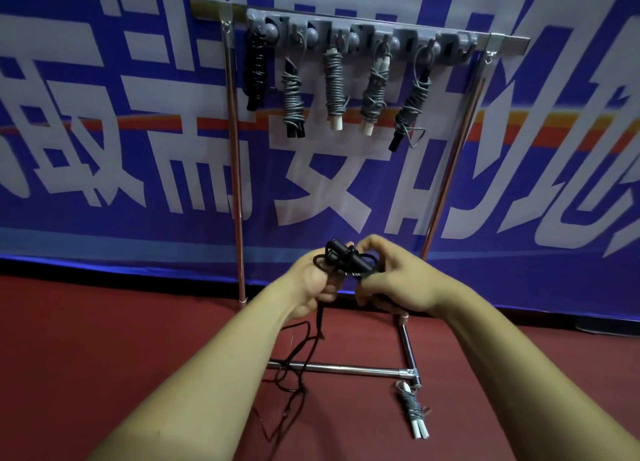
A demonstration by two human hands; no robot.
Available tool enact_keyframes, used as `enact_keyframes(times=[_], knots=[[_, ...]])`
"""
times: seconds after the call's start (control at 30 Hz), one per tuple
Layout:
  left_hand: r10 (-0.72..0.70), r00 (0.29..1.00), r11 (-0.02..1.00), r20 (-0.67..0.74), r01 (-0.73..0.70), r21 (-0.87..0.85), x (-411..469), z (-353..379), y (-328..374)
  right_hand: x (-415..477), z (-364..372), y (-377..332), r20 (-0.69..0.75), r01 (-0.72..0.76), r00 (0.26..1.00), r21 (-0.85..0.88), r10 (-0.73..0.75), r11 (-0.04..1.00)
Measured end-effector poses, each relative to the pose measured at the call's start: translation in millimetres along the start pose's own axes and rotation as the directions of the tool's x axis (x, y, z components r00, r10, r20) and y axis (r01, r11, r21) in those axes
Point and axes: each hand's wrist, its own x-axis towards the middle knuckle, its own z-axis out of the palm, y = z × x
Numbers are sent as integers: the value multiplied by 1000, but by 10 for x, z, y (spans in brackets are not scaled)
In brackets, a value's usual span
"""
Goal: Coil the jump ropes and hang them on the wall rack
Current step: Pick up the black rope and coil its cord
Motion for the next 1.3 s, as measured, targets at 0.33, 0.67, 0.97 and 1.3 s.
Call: enact_keyframes(times=[0.33,0.67,0.97,1.3], knots=[[393,919,409,23,-198,891,-227,4,-42,235,-24,277,-409,-222,908,-653,-90,724],[305,948,664,97,-284,692,-17,-113,263,135,-33,265,-45,123,960,-819,-277,561],[-133,974,980,182,157,-122,-57,-106,253,55,172,263,-119,227,965,-56,-232,972],[-110,992,979,-68,120,167,-46,-31,50,212,202,214,-401,204,906,127,-138,971]])
